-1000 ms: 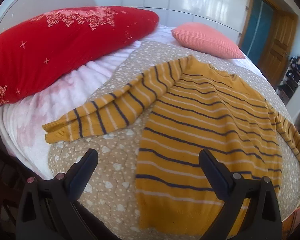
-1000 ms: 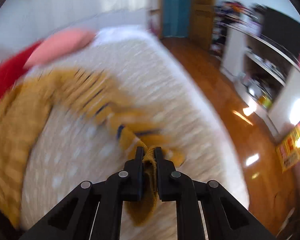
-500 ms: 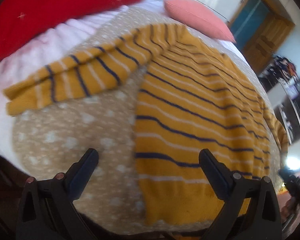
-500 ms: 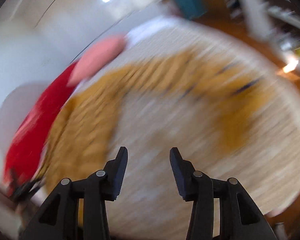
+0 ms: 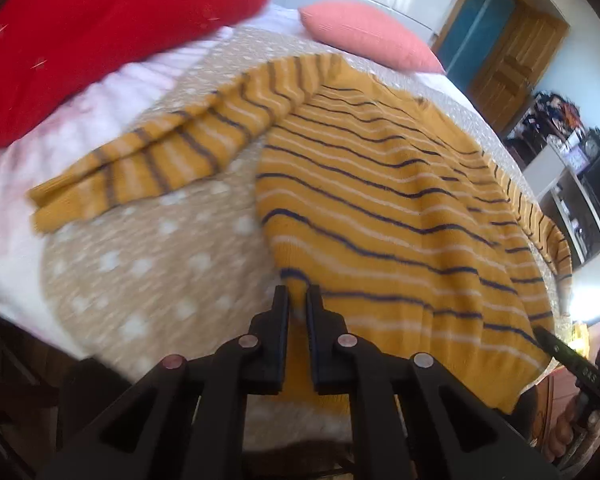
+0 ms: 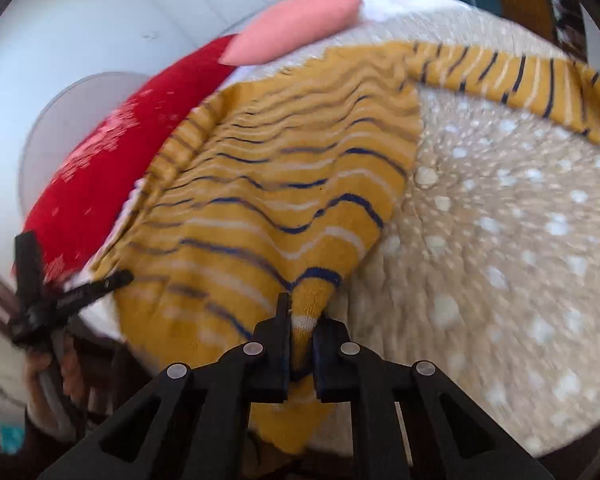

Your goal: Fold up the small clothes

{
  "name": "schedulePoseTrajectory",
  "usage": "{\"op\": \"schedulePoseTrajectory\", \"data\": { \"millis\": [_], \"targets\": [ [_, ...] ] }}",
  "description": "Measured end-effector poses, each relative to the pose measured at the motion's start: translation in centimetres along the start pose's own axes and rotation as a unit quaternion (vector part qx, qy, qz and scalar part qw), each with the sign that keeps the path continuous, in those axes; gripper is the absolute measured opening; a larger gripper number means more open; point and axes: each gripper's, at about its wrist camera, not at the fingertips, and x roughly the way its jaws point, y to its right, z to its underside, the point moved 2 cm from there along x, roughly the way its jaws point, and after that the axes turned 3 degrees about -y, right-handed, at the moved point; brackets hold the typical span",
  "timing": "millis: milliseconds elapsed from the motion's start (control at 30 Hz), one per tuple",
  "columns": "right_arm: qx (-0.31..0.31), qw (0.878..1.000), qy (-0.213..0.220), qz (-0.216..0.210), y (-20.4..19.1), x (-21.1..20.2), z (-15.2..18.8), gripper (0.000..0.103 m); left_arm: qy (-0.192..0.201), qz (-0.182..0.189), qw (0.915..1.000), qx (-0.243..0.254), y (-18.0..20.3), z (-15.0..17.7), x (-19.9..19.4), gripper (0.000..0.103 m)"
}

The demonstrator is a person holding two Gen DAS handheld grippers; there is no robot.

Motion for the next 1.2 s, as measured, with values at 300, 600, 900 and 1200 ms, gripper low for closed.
{"op": "schedulePoseTrajectory", "data": {
  "millis": [300,600,900,1200],
  "targets": [
    [0.005,0.973,0.096,0.211,7.8,-7.9,-1.4,0.031,0.035,-0.034,0.9964,-0.069,-4.6,0.8,-2.5,0.058],
    [-0.076,0.908,0.054,0.409,16.7,-5.6,-4.6,0.009,0.044,-0.045,0.9967,-0.051,-1.8,-0.6,-3.0,0.067],
    [0.18,0.936,0.201,0.225,24.8,-20.2,-10.3,0.006,0.056,-0.019,0.9978,-0.03,0.7,-2.3,-2.8,0.069],
    [0.199,0.963,0.179,0.013,16.6,-16.1,-20.0,0.006,0.073,0.005,0.996,-0.053,-1.9,-1.9,-3.6,0.07]
  ]
}}
